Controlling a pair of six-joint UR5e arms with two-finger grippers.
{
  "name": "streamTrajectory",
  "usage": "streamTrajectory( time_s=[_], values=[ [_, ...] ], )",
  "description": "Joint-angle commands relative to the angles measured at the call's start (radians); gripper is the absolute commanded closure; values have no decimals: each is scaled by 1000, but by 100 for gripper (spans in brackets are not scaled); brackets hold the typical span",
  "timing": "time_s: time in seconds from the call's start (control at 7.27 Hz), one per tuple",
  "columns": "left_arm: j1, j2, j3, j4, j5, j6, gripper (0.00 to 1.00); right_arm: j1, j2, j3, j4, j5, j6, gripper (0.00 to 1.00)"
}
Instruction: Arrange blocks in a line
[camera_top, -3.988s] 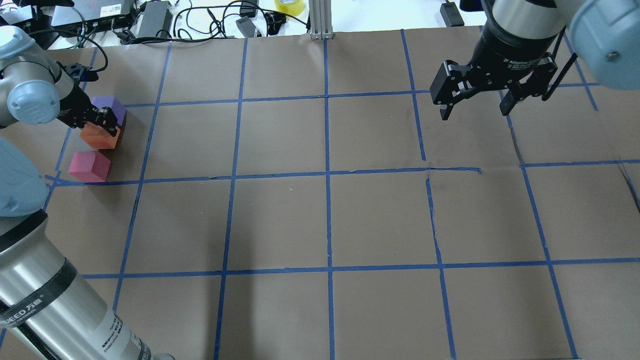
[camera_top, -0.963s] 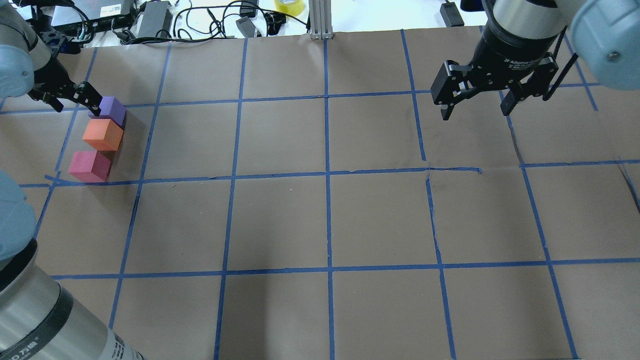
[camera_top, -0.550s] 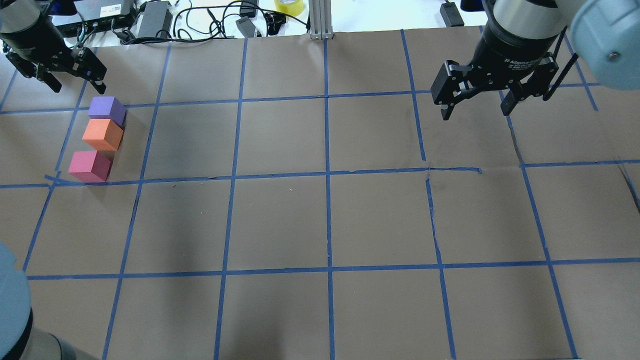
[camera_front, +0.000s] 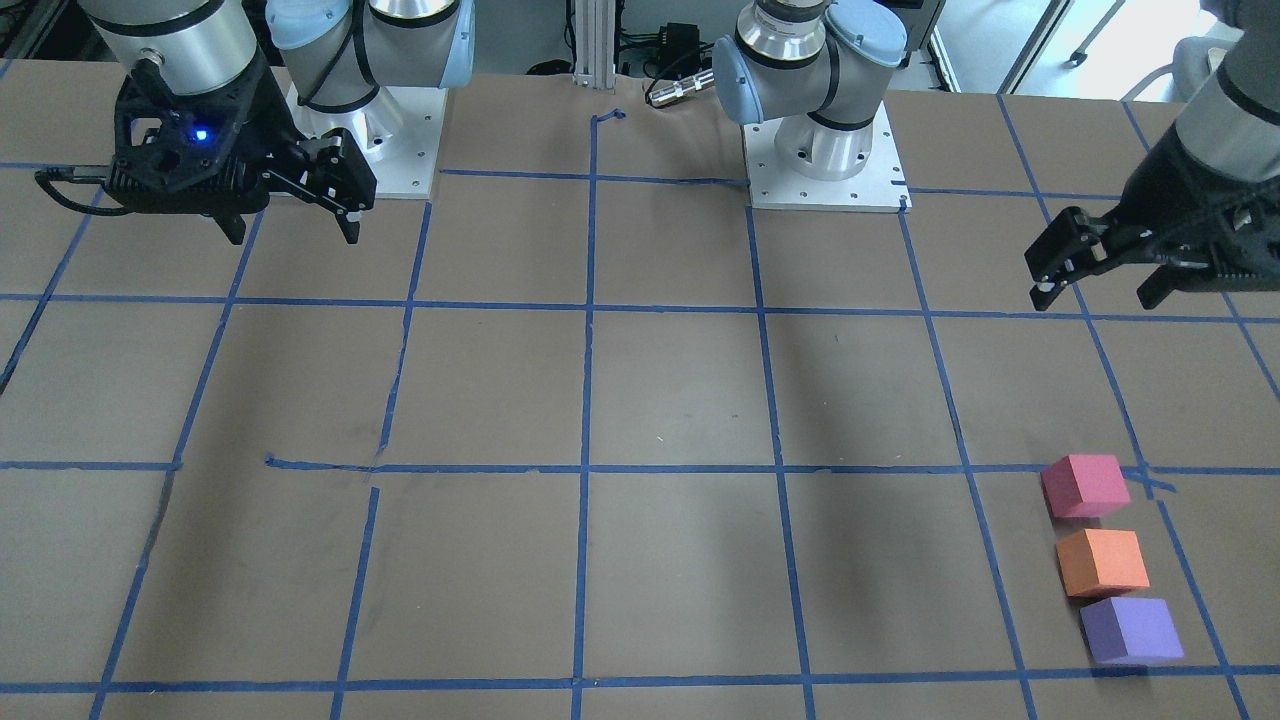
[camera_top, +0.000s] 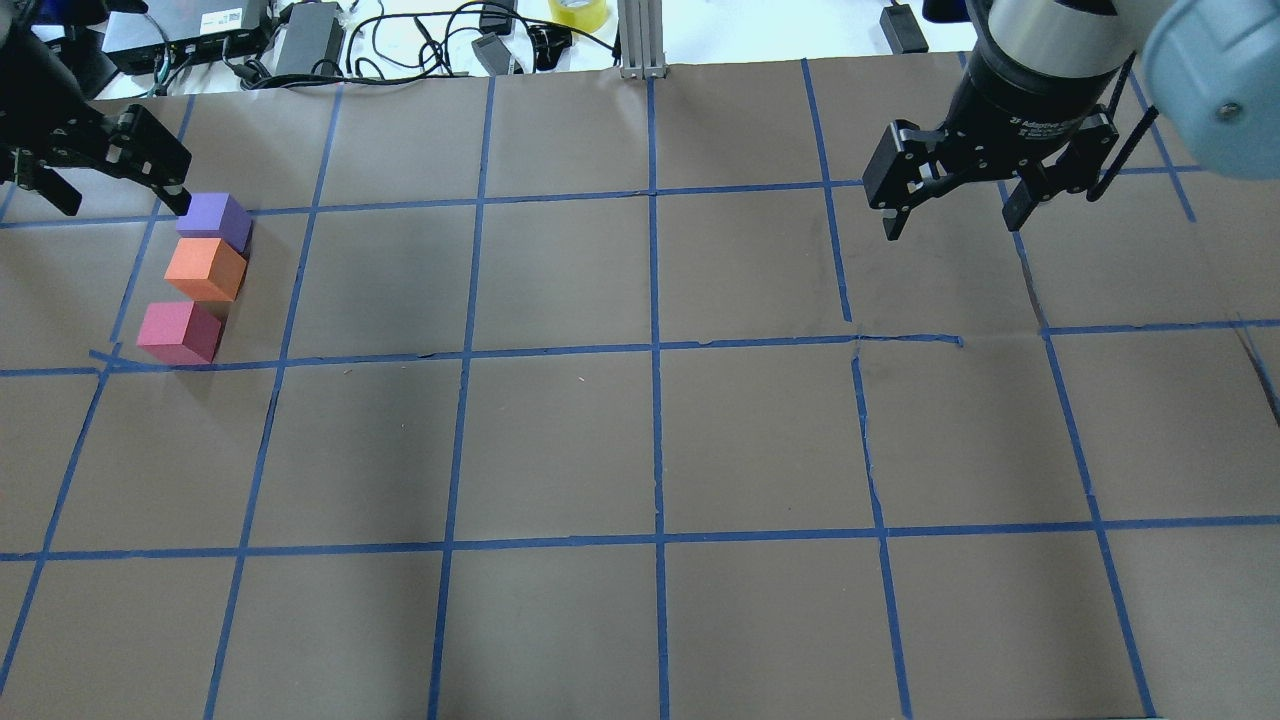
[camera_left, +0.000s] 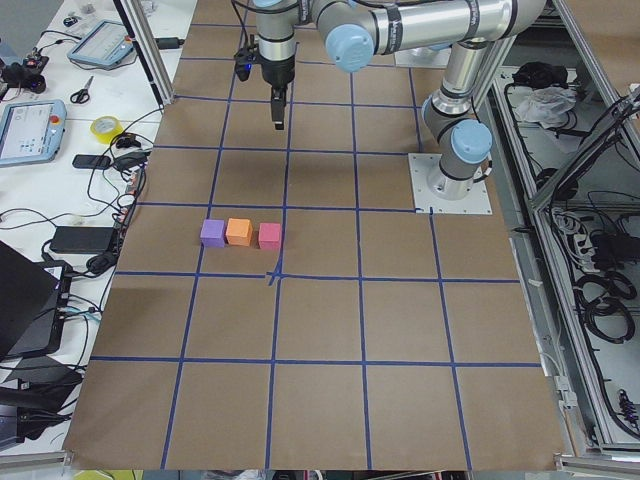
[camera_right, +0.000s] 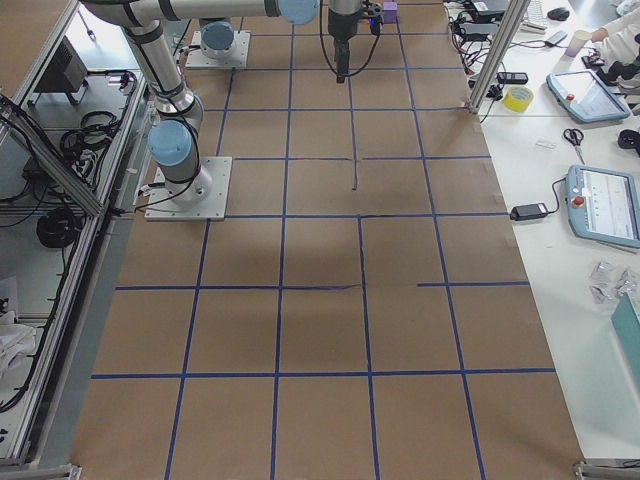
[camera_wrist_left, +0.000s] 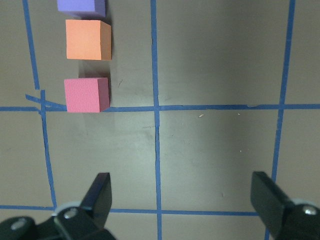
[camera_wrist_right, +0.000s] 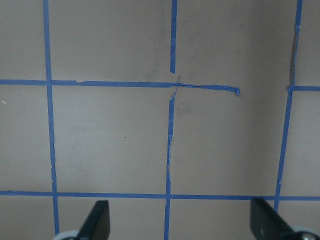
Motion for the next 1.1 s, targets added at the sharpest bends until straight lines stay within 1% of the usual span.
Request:
streamTrajectory(
  time_s=[0.0,0.14,0.28,0.41,0.55,0.69,0.83,0.96],
  values=[
    [1,16,-8,-3,-3,-29,0,0,0,0,0,0,2,0],
    [-32,16,-11,-2,-8,-168,0,1,0,0,0,0,2,0],
    [-134,14,-7,6,-5,-291,0,0,0,0,0,0,2,0],
    [-231,8,-2,7,-6,-350,0,0,0,0,0,0,2,0],
    [-300,-3,-8,38,-20,-381,0,0,0,0,-2,0,2,0],
    [-345,5,-7,46,-28,-386,0,0,0,0,0,0,2,0],
    [-355,28,-20,41,-25,-374,0,1,0,0,-2,0,2,0],
    [-358,27,-19,40,-25,-369,0,0,0,0,0,0,2,0]
  ],
)
